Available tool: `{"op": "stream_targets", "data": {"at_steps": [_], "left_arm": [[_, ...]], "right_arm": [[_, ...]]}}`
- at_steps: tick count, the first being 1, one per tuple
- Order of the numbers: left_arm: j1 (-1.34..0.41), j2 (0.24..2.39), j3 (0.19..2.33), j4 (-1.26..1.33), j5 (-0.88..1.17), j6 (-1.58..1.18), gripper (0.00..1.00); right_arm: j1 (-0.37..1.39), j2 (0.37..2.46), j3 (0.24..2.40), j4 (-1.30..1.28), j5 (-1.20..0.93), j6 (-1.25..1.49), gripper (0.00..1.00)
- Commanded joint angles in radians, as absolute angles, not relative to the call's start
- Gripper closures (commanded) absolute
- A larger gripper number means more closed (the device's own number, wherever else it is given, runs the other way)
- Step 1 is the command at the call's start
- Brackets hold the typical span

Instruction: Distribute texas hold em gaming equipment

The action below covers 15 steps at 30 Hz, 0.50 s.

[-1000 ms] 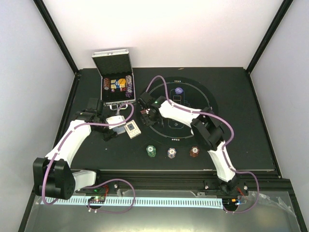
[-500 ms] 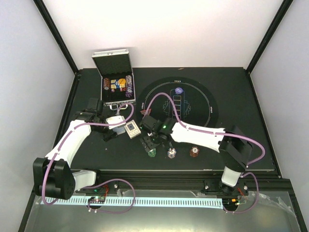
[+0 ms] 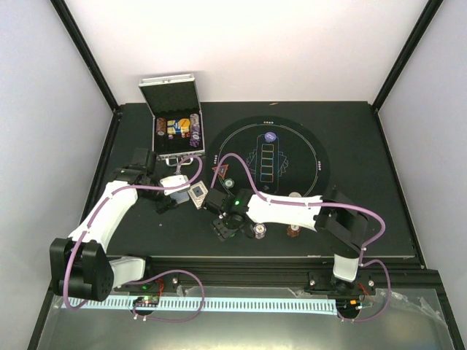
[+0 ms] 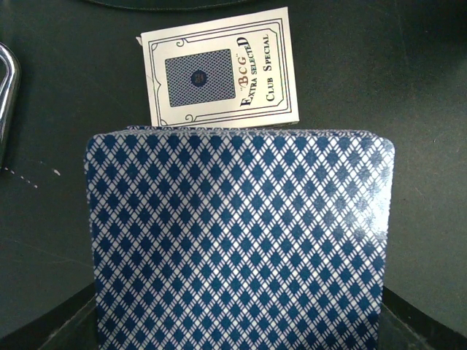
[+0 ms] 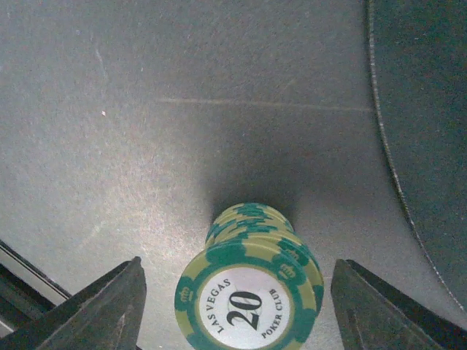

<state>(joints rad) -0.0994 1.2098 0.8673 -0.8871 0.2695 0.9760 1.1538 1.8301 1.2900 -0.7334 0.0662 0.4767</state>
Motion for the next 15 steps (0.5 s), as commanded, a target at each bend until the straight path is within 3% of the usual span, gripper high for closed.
{"op": "stream_targets", "data": {"at_steps": [1,8,15], "left_arm": [[-0.094,1.181,0.912,-0.904,0.272,0.988,0.98],[-0.095,1.18,0.911,-0.902,0.272,0.988,0.98],[-0.094,1.175,0.912,-0.902,0.272,0.988,0.98]], "right_arm": [[1.167,1.84,1.307,-0.746,0.094,0.482,0.32],[1.168,1.841,1.313,-0.744,0.114,0.488,0.51],[1.168,1.858,1.309,-0.747,0.127,0.489,0.59]]}}
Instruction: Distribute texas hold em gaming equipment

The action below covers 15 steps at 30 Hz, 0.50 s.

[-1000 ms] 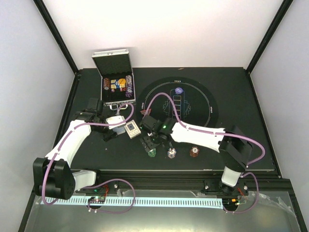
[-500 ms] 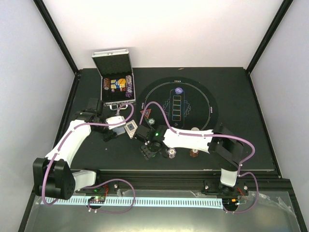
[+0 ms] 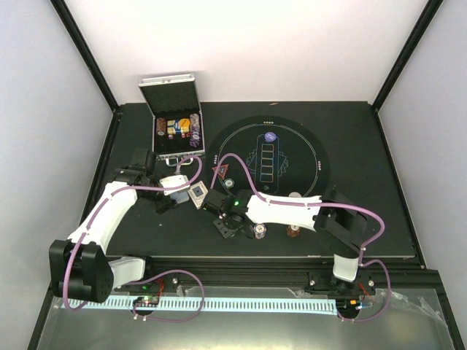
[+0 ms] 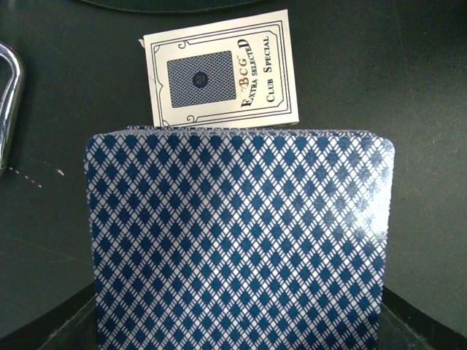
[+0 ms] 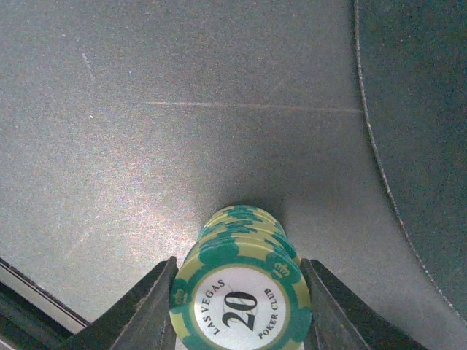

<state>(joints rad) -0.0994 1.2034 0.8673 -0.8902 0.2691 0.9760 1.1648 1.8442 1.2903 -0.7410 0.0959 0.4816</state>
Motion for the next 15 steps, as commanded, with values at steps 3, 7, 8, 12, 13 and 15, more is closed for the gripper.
{"op": "stream_targets", "data": {"at_steps": [3,7,8,12,13,15], "left_arm": [[-0.095,1.174,0.912,-0.904,0.272,0.989,0.98],[-0.095,1.175,0.913,-0.906,0.271,0.991,0.98],[-0.095,1.175,0.913,-0.906,0.272,0.992,0.98],[-0.094,1.176,0.914,-0.908,0.273,0.99,0.98],[-0.095,1.175,0.914,-0.909,0.273,0.99,0.99],[-0.094,1.175,0.914,-0.912,0.276,0.992,0.98]], "right_arm": [[1.168,1.85,1.309,-0.748,0.131,0.49,0.66],[1.167,1.82,1.33,-0.773,0.149,0.488,0.75],[1.167,1.812,1.339,-0.782,0.158,0.485,0.76],[1.157,1.786,1.378,-0.83,0.191,0.477,0.86],[1.148,1.778,1.387,-0.84,0.192,0.475,0.89],[1.122,1.754,1.395,-0.843,0.19,0.467,0.9]]}}
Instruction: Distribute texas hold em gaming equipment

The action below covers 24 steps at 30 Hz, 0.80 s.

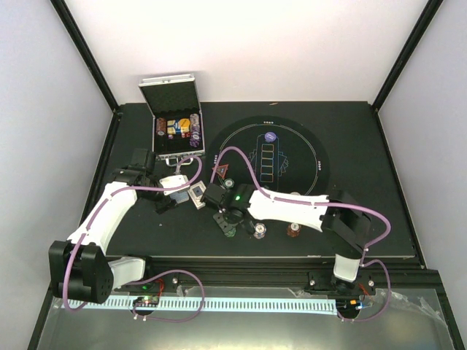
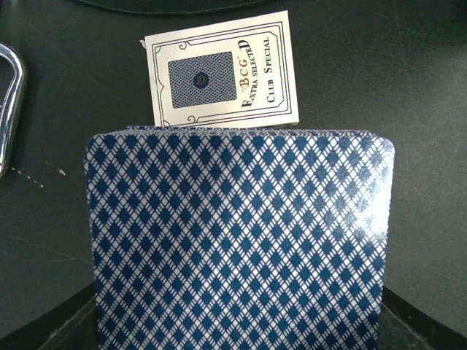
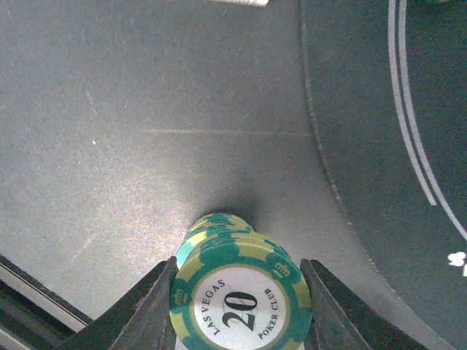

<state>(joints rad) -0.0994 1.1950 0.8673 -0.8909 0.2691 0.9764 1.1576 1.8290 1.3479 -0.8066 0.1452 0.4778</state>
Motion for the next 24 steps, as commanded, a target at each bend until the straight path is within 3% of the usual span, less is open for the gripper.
{"op": "stream_targets", "data": {"at_steps": [1,10,18,24], "left_arm": [[-0.094,1.174,0.913,-0.913,0.276,0.993,0.99],[-0.094,1.162,0.917,-0.922,0.288,0.996,0.98],[-0.095,1.145,0.907,-0.929,0.293,0.994,0.98],[-0.095,1.148,0.925,-0.948,0.299,0.987,0.98]], "right_arm": [[1.103,1.742,1.399,-0.845,0.188,0.46,0.9],[0.773,1.791,1.541,-0.85,0.2,0.333,0.9],[0.507,2.145,1.948,-0.896,0.171,0.27,0.9],[0.466,2.455,2.308,-1.012,0.156,0.259,0.89]]}}
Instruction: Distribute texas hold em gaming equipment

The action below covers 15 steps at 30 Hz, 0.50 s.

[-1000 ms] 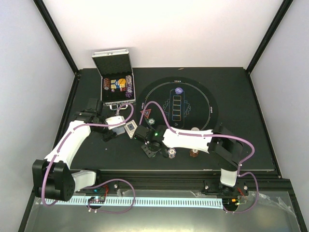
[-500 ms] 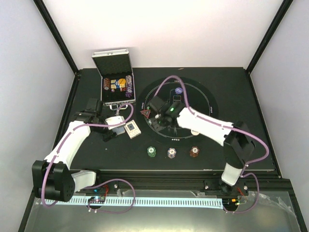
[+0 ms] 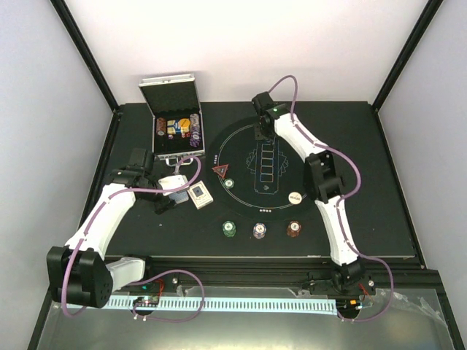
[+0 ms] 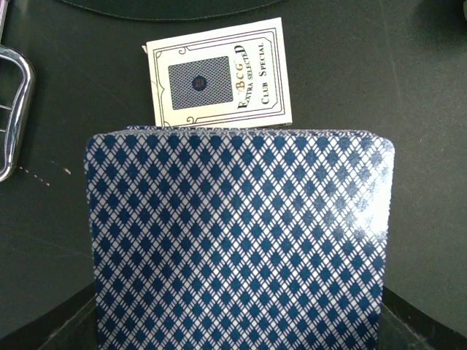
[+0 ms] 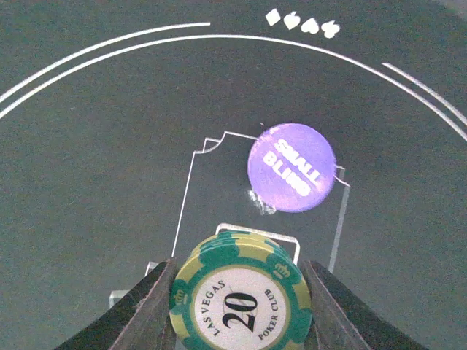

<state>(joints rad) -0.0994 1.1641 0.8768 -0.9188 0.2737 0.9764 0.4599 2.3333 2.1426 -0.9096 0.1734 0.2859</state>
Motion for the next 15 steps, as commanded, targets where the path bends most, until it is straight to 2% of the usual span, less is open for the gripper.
{"op": "stream_targets", "data": {"at_steps": [1,15], "left_arm": [[-0.095,1.146,0.927,-0.951,0.299,0.988,0.99],[-0.095,1.138,0.927,-0.963,0.29,0.989,0.98]], "right_arm": [[0.466,2.485,2.337,-1.014,0.149,0.261,0.89],[0.45,2.542,2.244,-0.908,0.147,0.293,0.87]]}}
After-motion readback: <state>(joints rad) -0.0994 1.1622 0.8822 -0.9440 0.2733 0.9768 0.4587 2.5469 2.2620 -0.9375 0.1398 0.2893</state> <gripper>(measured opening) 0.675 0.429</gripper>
